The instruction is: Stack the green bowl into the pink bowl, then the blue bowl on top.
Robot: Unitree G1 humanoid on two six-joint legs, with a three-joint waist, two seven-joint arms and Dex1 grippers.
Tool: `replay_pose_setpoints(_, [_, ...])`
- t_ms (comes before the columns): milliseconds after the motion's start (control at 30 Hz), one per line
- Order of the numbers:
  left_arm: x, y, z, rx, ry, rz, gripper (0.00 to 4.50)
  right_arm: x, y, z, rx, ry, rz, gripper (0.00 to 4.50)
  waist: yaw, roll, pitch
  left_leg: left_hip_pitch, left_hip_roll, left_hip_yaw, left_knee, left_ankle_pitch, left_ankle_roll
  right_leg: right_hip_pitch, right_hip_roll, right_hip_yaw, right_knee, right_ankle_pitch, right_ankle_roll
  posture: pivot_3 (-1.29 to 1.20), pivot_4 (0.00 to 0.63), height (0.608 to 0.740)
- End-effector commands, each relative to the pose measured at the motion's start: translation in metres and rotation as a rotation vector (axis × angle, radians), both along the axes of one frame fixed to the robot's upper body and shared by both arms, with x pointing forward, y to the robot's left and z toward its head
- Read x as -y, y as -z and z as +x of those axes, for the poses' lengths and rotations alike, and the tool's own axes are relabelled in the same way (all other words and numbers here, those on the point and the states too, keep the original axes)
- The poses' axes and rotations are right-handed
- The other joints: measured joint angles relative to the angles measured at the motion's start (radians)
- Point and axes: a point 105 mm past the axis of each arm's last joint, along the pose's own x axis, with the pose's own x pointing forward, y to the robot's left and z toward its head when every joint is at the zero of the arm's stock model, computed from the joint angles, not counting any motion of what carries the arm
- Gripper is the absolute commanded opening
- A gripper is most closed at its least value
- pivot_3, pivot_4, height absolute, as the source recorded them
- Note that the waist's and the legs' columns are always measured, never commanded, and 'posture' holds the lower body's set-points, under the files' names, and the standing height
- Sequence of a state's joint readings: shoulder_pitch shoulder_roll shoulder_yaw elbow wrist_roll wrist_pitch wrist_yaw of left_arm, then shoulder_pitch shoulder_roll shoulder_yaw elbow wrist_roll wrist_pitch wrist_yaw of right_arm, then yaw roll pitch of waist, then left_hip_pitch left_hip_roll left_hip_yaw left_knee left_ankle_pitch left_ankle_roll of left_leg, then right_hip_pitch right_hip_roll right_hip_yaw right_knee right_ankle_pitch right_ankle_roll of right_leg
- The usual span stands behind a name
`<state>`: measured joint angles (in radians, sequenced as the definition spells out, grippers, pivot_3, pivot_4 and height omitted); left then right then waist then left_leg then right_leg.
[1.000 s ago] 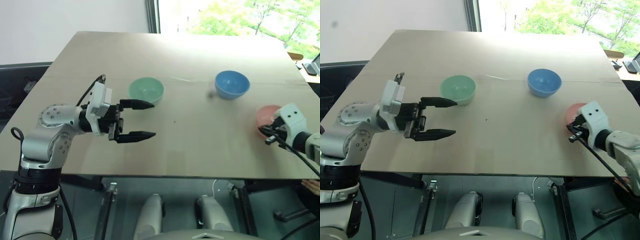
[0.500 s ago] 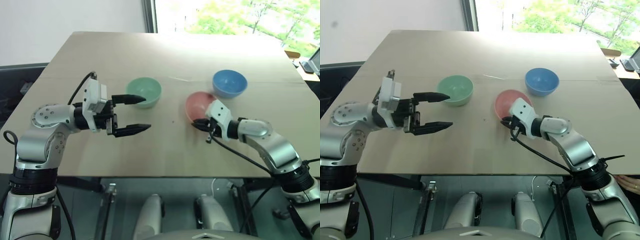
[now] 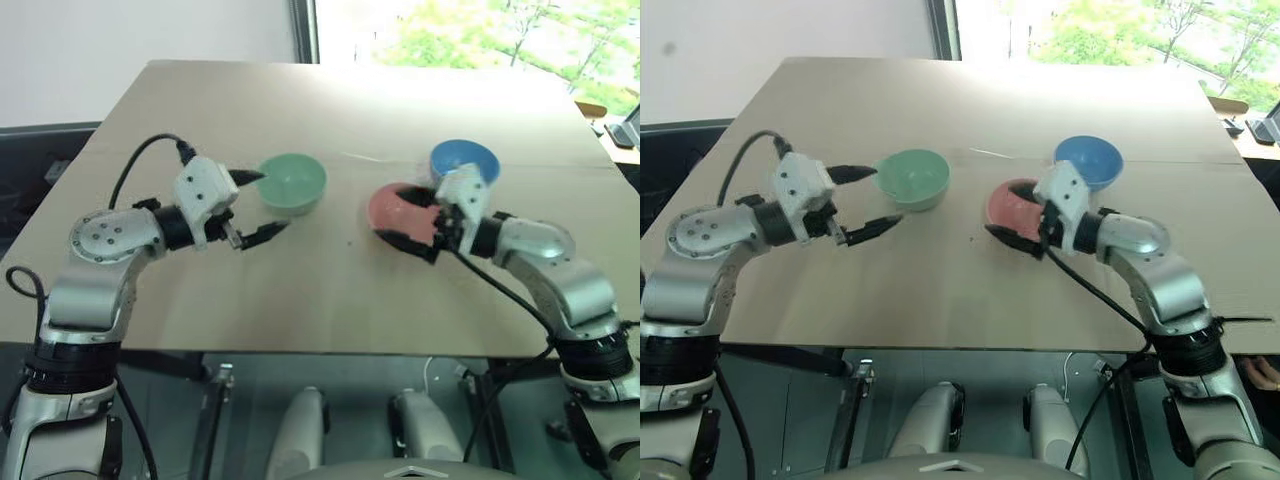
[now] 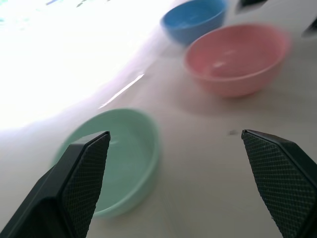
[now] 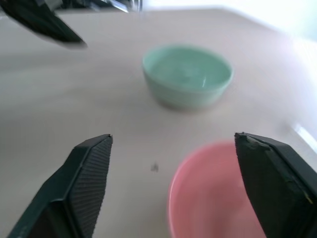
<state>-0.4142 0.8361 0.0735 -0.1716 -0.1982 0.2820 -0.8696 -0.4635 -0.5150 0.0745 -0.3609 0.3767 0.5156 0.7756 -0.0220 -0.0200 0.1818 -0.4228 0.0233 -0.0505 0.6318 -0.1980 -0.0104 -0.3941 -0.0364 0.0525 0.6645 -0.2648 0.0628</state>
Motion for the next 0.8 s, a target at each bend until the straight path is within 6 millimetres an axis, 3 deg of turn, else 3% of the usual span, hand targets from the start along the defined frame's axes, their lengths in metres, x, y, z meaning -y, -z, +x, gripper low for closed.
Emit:
replay_pose_setpoints(33, [-0.002,0.004,0.017,0.063,-0.072,0.249,4.50,0.010,-0.017,-0.009,0.082,0.027,0.048,4.05,0.005,0.000,0.000,0.000,0.000,0.000,0.000,0.000,0.000,0.000,0.000,0.000,0.000,0.000,0.000,0.00,0.150,0.740])
replay_pose_setpoints(400, [0.036,0.029,0.041,-0.005,0.155,0.497,4.50,0.024,-0.021,-0.009,0.178,0.134,0.012,4.05,0.009,0.000,0.000,-0.004,0.000,0.000,0.001,0.000,0.000,-0.004,0.001,0.000,0.001,0.000,0.000,0.00,0.150,0.740])
replay_pose_setpoints(500, [0.037,0.038,0.046,-0.037,0.185,0.536,3.88,0.025,-0.022,-0.011,0.203,0.147,0.011,4.12,0.007,0.000,0.000,-0.007,0.000,0.000,0.002,0.000,0.000,-0.007,0.000,0.000,0.001,0.000,0.000,0.00,0.150,0.740])
replay_pose_setpoints(800, [0.038,0.044,0.061,-0.084,0.181,0.563,0.41,0.030,-0.026,-0.017,0.251,0.196,0.047,4.12,0.006,0.000,0.000,-0.008,-0.001,0.000,0.003,0.000,0.000,-0.009,0.000,0.000,0.005,0.000,0.000,0.00,0.150,0.740])
